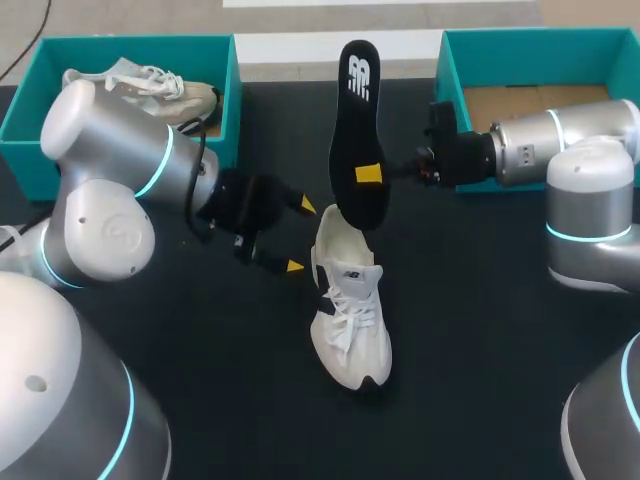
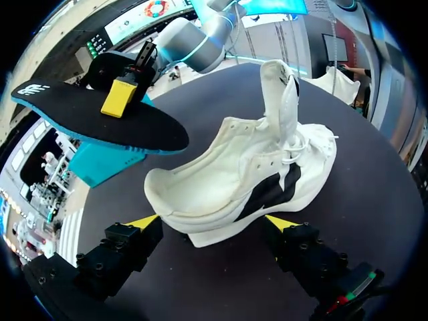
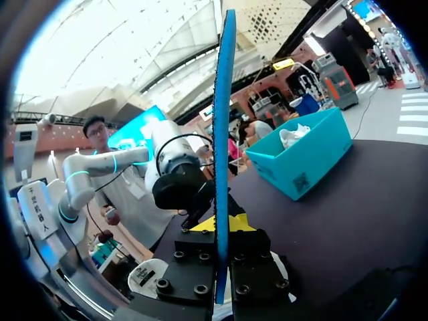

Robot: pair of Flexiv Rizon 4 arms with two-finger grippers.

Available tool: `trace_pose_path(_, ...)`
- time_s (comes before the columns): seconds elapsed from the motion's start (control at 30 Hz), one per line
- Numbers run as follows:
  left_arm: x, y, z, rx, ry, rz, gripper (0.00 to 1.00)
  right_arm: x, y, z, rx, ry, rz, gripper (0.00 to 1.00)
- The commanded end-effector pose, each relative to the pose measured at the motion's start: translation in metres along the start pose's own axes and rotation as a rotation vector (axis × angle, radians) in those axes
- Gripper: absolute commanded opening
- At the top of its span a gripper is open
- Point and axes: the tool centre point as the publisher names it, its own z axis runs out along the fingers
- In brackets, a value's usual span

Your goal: Take the shoe out of the shoebox, open the shoe tongue, remove and reinsert the insole, then place the shoe into the shoebox

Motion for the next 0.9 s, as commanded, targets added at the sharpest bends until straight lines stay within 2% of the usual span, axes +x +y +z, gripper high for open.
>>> trace_pose_path(0.03, 0.0, 0.0, 0.001, -0.003, 0.0, 0.0, 1.0, 0.0, 0.0, 0.002, 0.001, -0.002, 0.0, 0.0)
trace_pose_path(0.63, 0.0, 0.0, 0.001, -0.003, 0.0, 0.0, 1.0, 0.001, 0.001, 0.002, -0.002, 0.005, -0.001, 0.0)
trace_pose_path(0.9, 0.0, 0.0, 0.001, -0.003, 0.0, 0.0, 1.0, 0.004, 0.0, 0.013, -0.019, -0.002, 0.001, 0.0)
